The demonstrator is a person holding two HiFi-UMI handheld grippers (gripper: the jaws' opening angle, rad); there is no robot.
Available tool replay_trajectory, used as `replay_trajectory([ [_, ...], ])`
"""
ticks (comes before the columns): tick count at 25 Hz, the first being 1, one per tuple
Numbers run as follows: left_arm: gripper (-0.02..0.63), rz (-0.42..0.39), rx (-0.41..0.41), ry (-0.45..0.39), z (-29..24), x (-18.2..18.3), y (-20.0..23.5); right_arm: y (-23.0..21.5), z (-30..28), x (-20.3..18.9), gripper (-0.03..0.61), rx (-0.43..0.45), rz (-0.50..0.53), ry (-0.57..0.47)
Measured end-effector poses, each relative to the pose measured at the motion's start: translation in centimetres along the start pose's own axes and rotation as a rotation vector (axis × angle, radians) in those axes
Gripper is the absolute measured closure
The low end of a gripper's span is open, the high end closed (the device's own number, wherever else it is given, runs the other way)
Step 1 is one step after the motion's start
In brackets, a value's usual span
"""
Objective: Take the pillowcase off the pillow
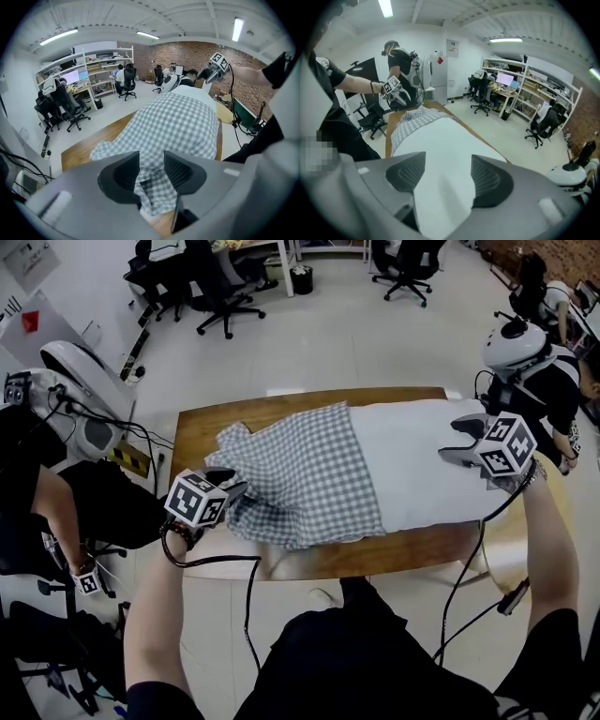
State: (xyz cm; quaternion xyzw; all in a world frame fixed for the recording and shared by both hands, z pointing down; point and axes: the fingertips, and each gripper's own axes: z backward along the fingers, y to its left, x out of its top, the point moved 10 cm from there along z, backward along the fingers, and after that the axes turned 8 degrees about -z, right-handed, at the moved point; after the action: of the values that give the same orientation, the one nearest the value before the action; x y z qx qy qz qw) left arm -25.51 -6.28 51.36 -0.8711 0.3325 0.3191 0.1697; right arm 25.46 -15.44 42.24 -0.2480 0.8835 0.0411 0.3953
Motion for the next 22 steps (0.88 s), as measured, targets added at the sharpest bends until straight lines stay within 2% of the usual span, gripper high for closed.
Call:
replay_trajectory([
  [8, 0.446, 0.188, 0.025, -0.165, 2.5, -0.8, -2.2, 6.1, -0.4, 0.2, 0.273, -0.038, -0.151, -0.231],
  [14, 0.446, 0.271, 0.059, -0.244, 1.4, -2.8, -5.7, 10.7, -2.5, -3.3, 0.275, -0.094, -0.232, -0.349],
  [22, 0.446, 0.523, 0.066, -0.329, -2.2, -7.1, -8.5, 13.4, -6.7, -8.7, 0.275, -0.045, -0.489, -0.481],
])
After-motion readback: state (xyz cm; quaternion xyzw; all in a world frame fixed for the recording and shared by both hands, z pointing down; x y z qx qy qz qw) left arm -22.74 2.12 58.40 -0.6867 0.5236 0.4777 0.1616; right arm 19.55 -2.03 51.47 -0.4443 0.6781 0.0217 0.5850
